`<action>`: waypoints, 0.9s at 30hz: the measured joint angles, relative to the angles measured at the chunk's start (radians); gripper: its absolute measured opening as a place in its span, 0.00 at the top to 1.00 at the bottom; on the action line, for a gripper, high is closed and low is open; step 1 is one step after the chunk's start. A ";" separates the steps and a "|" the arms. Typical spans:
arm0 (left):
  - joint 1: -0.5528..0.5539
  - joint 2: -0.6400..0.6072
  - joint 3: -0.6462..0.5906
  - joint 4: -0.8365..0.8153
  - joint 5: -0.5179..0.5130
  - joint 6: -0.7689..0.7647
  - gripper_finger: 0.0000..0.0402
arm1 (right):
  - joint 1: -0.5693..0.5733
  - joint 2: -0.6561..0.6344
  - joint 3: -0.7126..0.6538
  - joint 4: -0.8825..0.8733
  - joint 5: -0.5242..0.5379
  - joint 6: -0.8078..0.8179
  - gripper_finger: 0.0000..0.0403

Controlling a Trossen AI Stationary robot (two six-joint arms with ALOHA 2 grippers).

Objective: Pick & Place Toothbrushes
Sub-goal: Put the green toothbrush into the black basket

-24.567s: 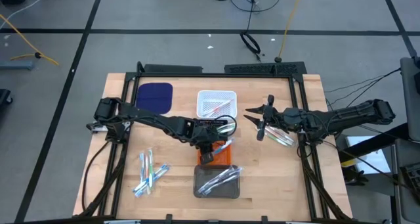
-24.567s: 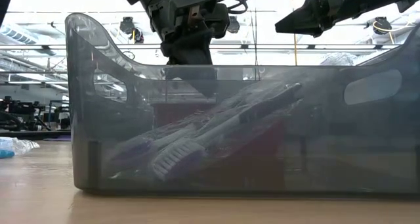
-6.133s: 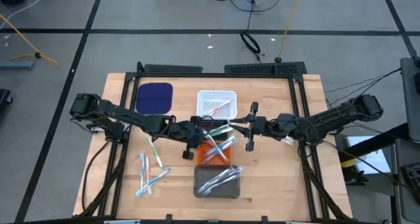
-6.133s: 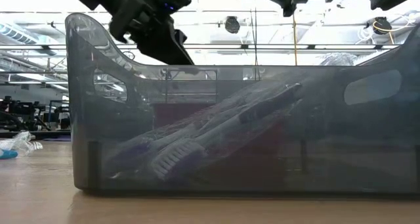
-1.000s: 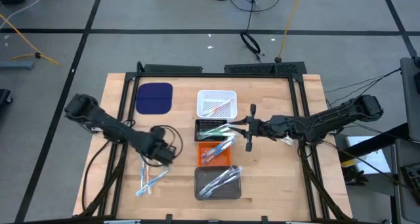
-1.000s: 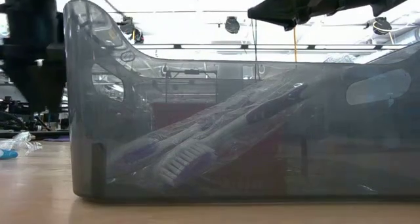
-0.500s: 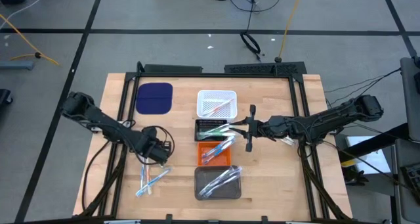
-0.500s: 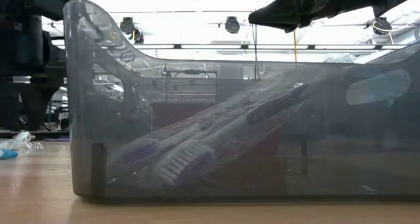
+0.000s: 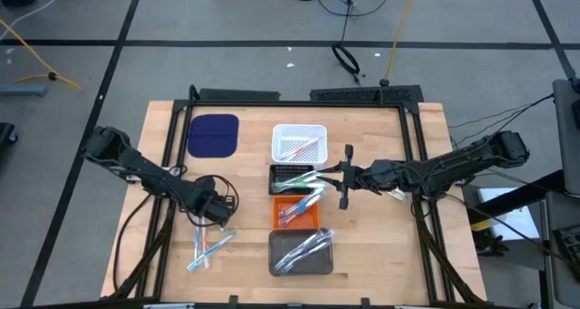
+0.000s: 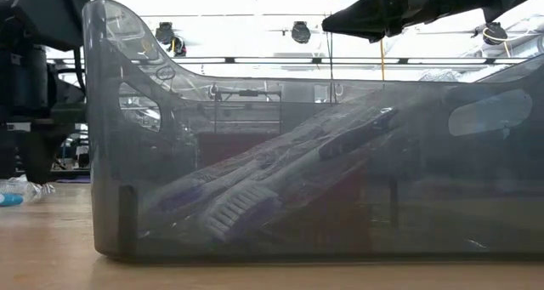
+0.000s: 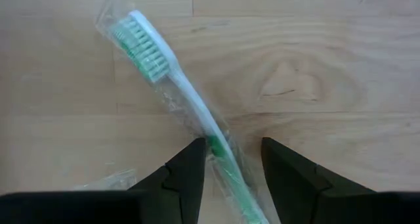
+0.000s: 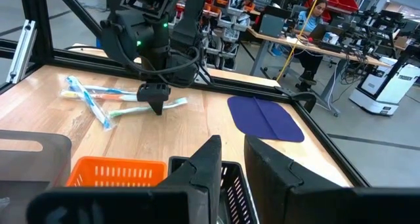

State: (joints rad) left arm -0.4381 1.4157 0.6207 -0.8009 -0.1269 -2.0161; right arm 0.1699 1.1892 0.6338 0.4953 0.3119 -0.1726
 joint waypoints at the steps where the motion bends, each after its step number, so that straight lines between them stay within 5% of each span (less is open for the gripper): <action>1: 0.000 0.000 -0.001 0.002 0.001 0.001 0.63 | 0.000 0.000 0.000 0.000 0.000 0.000 0.85; 11: 0.016 0.003 0.007 -0.005 -0.089 0.049 0.97 | 0.000 0.000 0.000 0.000 0.000 0.000 0.85; 17: 0.046 -0.010 0.008 -0.009 -0.138 0.128 0.97 | 0.000 0.000 0.000 0.001 0.000 0.003 0.85; 27: 0.043 -0.195 0.109 0.059 -0.508 0.467 0.99 | -0.001 0.000 0.000 0.012 -0.080 0.056 0.85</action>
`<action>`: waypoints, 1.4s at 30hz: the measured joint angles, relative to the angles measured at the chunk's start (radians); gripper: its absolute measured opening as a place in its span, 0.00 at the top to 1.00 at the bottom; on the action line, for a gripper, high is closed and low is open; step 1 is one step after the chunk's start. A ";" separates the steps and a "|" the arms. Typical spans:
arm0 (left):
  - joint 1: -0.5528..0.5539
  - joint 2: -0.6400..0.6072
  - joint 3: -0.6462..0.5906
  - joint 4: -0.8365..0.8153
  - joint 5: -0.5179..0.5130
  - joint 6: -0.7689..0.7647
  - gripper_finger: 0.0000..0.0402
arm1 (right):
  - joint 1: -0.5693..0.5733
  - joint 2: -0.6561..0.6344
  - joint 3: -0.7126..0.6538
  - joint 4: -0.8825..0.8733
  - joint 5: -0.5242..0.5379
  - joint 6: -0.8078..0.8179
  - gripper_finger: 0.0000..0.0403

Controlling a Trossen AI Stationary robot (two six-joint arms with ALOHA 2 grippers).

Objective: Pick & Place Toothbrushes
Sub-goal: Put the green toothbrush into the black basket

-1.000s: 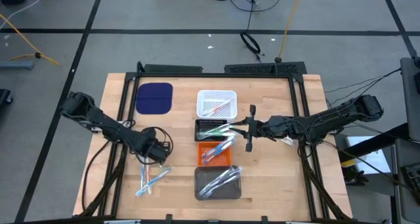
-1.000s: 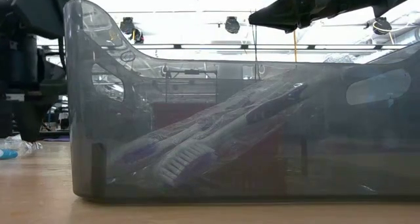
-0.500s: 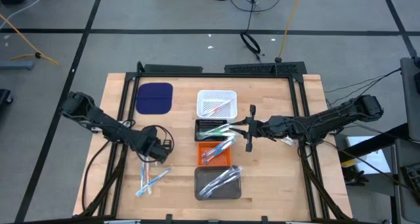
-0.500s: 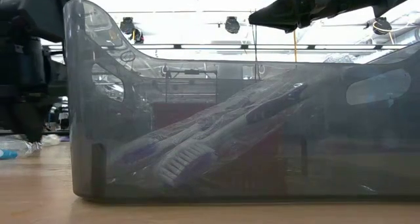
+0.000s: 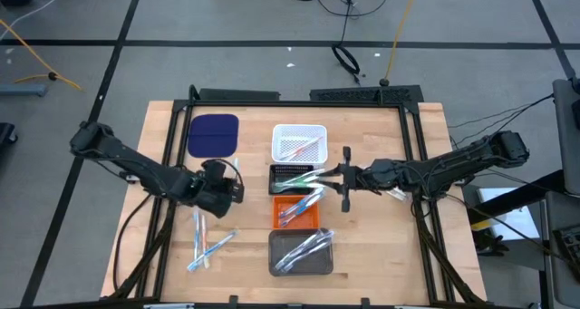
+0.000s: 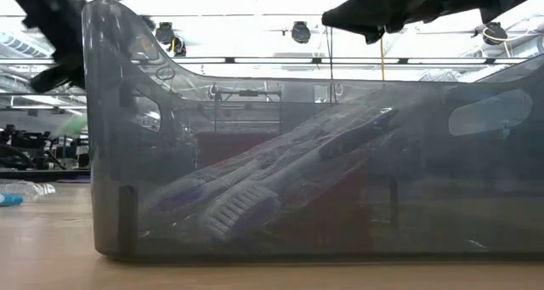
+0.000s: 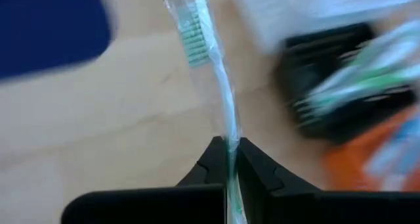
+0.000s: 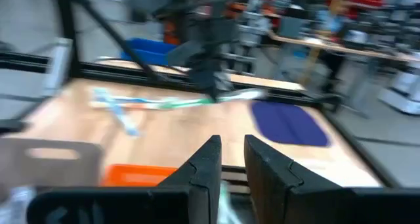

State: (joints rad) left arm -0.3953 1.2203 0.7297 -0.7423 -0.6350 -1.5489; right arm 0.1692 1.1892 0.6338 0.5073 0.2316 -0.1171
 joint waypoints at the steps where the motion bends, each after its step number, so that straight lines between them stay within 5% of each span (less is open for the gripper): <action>1: 0.000 -0.019 0.004 0.030 -0.023 0.050 0.98 | 0.000 0.000 0.000 0.004 -0.034 0.005 0.85; 11: 0.005 -0.076 0.013 0.622 -0.100 0.833 0.97 | -0.041 0.117 0.000 0.262 -0.114 0.106 0.85; 17: 0.021 -0.059 0.014 0.877 -0.090 1.139 0.98 | -0.098 0.215 0.001 0.464 -0.262 0.191 0.85; 28: 0.099 0.058 0.014 1.149 0.110 1.338 0.97 | -0.144 0.331 0.116 0.467 -0.374 0.229 0.84; 42: 0.121 0.087 0.014 1.176 0.122 1.399 0.99 | -0.179 0.332 0.144 0.475 -0.362 0.281 0.48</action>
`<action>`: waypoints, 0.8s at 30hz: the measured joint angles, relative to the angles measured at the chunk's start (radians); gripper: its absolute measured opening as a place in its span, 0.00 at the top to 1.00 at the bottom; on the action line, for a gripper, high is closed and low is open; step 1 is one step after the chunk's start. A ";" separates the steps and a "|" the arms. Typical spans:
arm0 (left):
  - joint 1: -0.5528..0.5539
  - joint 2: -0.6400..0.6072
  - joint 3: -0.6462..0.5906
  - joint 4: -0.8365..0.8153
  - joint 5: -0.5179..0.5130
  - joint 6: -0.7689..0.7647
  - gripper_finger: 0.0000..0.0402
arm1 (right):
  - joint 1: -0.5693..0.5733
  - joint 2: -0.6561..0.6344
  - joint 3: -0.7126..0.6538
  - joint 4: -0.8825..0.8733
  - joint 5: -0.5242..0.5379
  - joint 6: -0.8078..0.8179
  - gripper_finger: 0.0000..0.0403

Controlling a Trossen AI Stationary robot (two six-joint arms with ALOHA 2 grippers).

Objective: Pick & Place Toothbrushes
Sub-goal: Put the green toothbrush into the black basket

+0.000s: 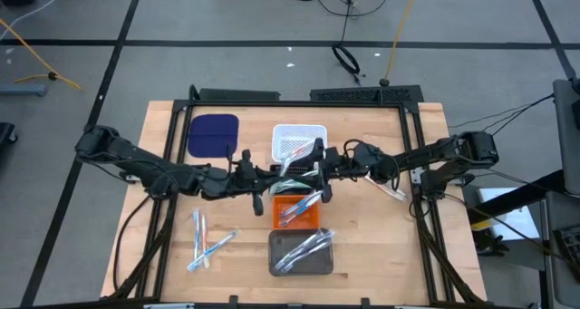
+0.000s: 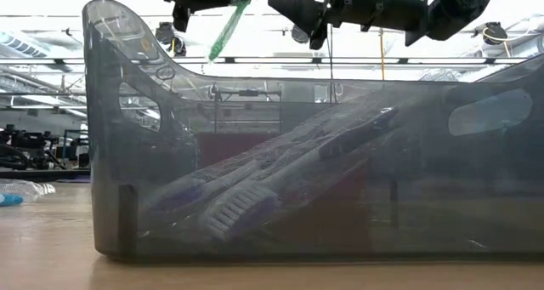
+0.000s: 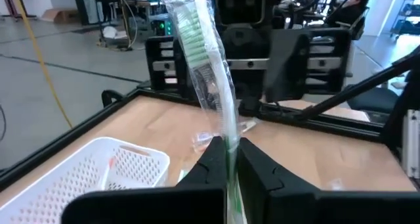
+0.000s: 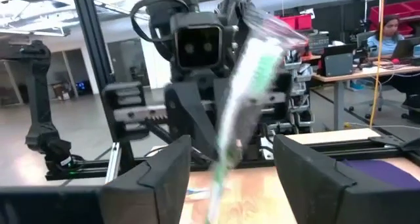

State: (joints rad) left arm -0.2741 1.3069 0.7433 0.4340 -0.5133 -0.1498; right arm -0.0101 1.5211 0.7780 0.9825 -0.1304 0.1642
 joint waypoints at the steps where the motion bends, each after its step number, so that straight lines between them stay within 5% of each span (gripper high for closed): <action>1: 0.004 0.008 0.000 0.008 0.000 0.005 0.99 | 0.000 0.000 0.000 0.001 0.001 0.000 0.47; 16: 0.045 0.117 0.000 0.207 0.114 0.064 0.96 | -0.004 0.000 0.000 0.038 0.029 -0.004 0.61; 20: 0.058 0.134 0.000 0.226 0.128 0.066 0.99 | -0.004 0.000 0.000 0.039 0.029 -0.018 0.71; 24: 0.066 0.134 0.000 0.215 0.128 0.067 0.95 | -0.003 0.000 0.001 0.042 0.024 -0.046 0.92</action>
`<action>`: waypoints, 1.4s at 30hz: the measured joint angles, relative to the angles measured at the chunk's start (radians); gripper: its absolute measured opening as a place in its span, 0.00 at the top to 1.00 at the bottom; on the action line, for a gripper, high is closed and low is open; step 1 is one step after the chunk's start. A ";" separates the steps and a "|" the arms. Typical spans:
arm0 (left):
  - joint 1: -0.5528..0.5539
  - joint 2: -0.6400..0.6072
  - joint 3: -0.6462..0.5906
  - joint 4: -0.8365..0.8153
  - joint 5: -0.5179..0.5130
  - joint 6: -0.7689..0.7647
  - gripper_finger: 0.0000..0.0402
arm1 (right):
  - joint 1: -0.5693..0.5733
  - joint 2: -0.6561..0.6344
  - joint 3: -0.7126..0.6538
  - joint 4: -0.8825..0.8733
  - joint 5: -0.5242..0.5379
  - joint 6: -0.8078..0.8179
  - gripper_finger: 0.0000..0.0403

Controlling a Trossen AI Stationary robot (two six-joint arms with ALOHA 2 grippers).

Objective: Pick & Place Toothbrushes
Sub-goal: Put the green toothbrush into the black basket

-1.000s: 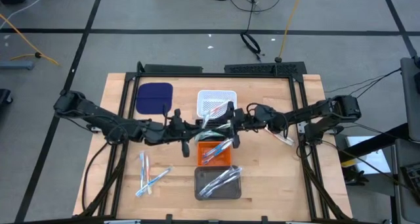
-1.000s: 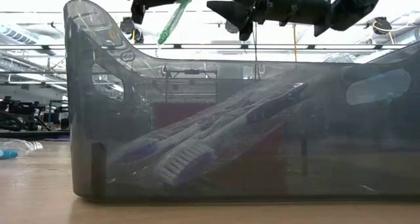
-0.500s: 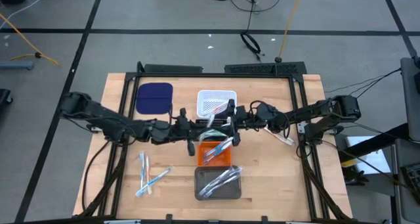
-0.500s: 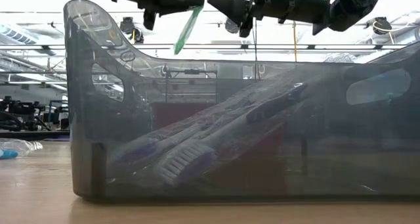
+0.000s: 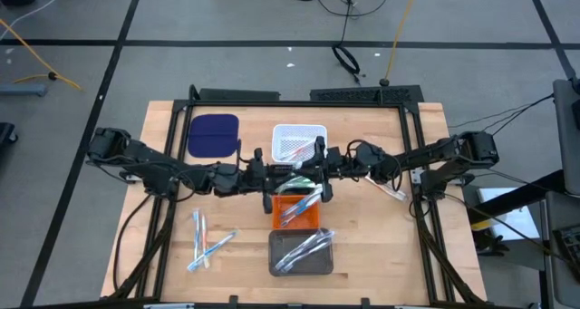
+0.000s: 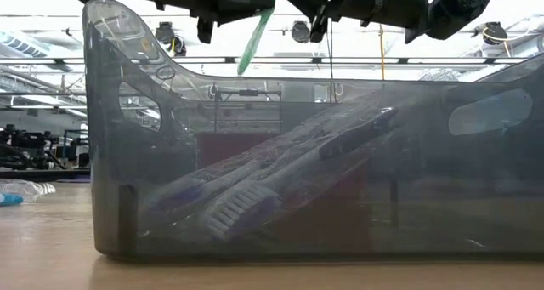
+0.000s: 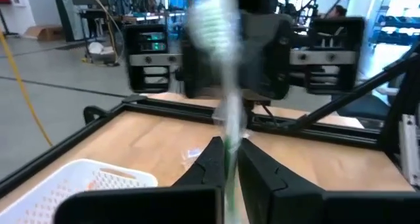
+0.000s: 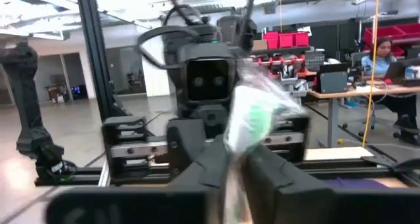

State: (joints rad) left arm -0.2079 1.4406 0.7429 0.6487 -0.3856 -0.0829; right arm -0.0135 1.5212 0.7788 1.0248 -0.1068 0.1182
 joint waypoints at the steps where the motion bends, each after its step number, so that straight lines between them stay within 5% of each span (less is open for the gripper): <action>1: 0.003 0.000 0.000 -0.003 0.000 -0.001 0.94 | 0.001 0.000 0.000 0.000 -0.001 -0.013 0.95; 14: 0.003 -0.043 0.001 -0.074 -0.036 0.038 0.89 | -0.001 0.000 0.000 -0.042 0.021 -0.039 0.98; 23: -0.052 -0.219 0.002 -0.341 -0.139 0.062 0.88 | -0.002 -0.001 0.000 -0.076 0.087 -0.078 0.98; 42: -0.097 -0.273 0.001 -0.560 -0.139 -0.034 0.88 | -0.013 0.333 -0.001 0.226 0.187 0.038 0.98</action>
State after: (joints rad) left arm -0.3046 1.1679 0.7441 0.0890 -0.5242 -0.1165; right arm -0.0261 1.8546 0.7780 1.2511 0.0805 0.1564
